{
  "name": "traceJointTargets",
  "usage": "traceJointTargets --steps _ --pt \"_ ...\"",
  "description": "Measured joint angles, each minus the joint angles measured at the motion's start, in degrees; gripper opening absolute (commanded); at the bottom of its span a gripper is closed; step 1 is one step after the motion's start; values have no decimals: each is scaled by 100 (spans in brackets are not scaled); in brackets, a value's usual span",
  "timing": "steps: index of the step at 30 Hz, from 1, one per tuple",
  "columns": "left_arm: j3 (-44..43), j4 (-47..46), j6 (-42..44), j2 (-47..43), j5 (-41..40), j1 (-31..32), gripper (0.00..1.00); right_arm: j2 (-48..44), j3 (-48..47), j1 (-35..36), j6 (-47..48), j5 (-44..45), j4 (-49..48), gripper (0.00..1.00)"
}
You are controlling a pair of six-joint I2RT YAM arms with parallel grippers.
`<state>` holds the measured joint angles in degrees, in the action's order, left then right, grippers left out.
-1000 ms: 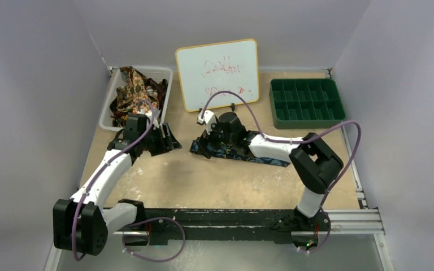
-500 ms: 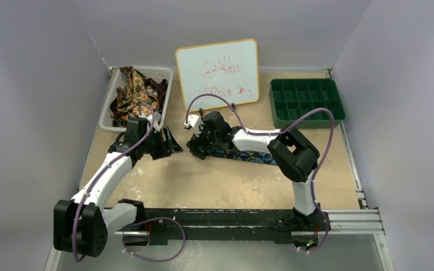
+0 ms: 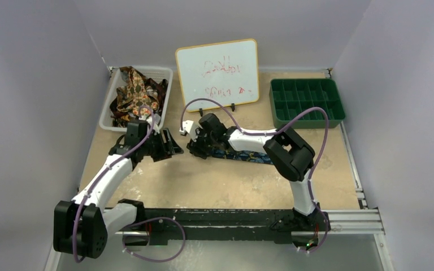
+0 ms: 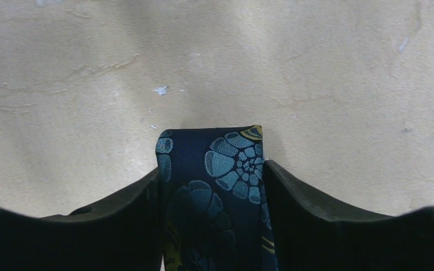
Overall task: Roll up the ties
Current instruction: Roll the tie at the center of the board.
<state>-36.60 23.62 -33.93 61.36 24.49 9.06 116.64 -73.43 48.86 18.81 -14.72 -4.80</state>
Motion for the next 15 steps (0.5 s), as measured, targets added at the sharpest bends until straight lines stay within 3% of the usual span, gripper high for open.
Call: traceJointTargets --steps 5,15 --pt "232 -138 -127 -9 63 0 59 -2 -7 66 85 -162 103 45" --pt "754 -278 -568 -275 -50 0 59 -328 533 581 72 -319 -96 46"
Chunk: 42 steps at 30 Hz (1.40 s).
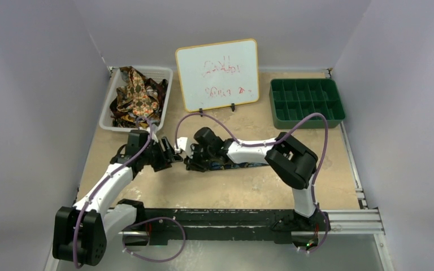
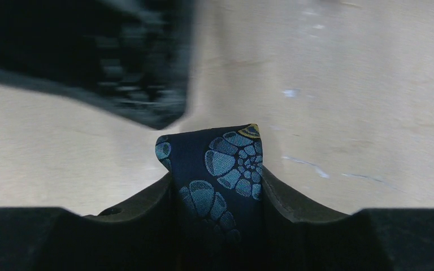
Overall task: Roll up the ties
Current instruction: Roll the tie at the center of the board.
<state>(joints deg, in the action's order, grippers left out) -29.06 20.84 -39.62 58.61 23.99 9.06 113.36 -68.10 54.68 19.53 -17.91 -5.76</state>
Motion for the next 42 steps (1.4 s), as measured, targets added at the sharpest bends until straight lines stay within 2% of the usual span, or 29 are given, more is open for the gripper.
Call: traceJointTargets --steps 5,10,14,17,18,19,24,28,30,31,32,37,40,42 --pt "243 -13 -225 -264 -83 0 59 -175 260 396 -2 -94 -59 56" --pt "326 -24 -334 -291 -122 -7 59 -229 289 455 -11 -170 28 73" --pt "367 -31 -367 -293 -120 -7 59 -411 299 459 -70 -155 352 79" --pt "374 -48 -393 -293 -120 -7 59 -920 516 457 -223 -74 385 87" --pt "374 -57 -391 -293 -118 -7 59 -1196 647 457 -321 4 339 97" --pt "374 -63 -391 -293 -116 -7 59 -1482 787 452 -437 103 271 99" --pt "391 -155 -389 -293 -48 -7 60 -3104 1753 275 -1530 750 -507 99" --pt "466 -310 -389 -297 17 -7 59 -4013 2376 -374 -3379 1285 -1003 99" --pt "544 -372 -391 -345 46 -7 59 -4140 2616 -815 -4594 1285 -1023 99" --pt "568 -369 -391 -374 59 -7 59 -4138 2636 -955 -4669 1290 -1019 99" --pt "608 -387 -391 -411 74 -7 59 -4131 2785 -1086 -5152 1259 -1032 99" --pt "789 -468 -442 -568 146 -7 60 -4354 3985 -1075 -6907 807 -1521 98" --pt "896 -533 -472 -651 181 -7 60 -4282 4277 -1029 -7484 673 -1606 89" --pt "960 -564 -481 -719 208 -7 60 -4109 4258 -984 -7667 632 -1786 77"
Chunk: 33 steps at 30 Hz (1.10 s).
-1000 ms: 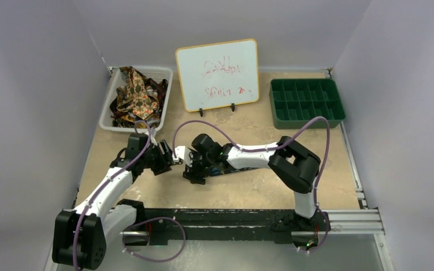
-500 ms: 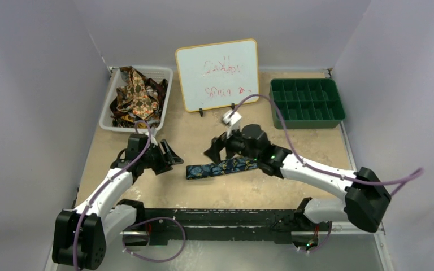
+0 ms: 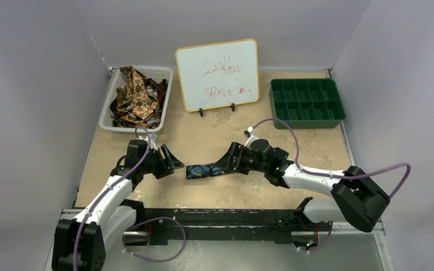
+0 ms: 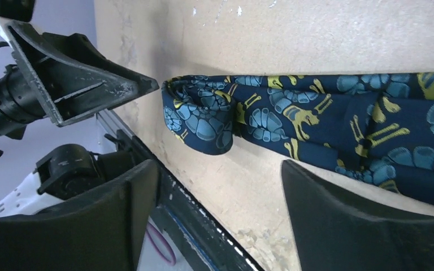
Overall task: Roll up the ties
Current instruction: Roll the tie at the center of the board.
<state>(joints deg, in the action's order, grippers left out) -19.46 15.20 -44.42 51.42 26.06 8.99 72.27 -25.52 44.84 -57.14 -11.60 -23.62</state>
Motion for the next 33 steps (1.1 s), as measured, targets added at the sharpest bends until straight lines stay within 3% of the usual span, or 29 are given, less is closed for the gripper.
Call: traceJointTargets --steps 14,29,33 --pt "352 -498 0 -44 358 0 59 1580 -931 339 -179 -109 -354 52" --pt "428 -859 15 175 688 0 59 1939 -1027 339 -177 -439 -474 51" --pt "439 -944 48 219 782 0 58 1945 -1027 339 -177 -457 -509 44"
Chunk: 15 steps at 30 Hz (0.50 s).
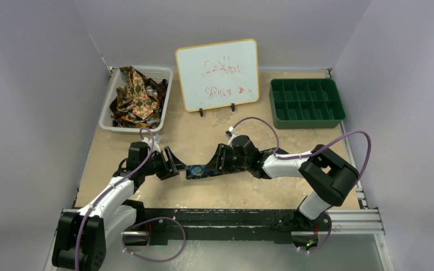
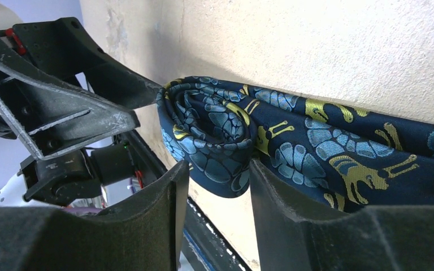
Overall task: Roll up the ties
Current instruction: Roll the tie at the center of the board.
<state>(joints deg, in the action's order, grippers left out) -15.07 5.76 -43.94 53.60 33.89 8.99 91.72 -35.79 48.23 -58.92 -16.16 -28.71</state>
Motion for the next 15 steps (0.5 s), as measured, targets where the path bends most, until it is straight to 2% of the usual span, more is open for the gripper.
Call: traceJointTargets --steps 3,15 --pt "9 -125 7 74 81 0 57 98 -2 0 11 -20 -13 40" --pt "149 -597 57 442 507 0 56 289 -350 -2 98 -13 387 33"
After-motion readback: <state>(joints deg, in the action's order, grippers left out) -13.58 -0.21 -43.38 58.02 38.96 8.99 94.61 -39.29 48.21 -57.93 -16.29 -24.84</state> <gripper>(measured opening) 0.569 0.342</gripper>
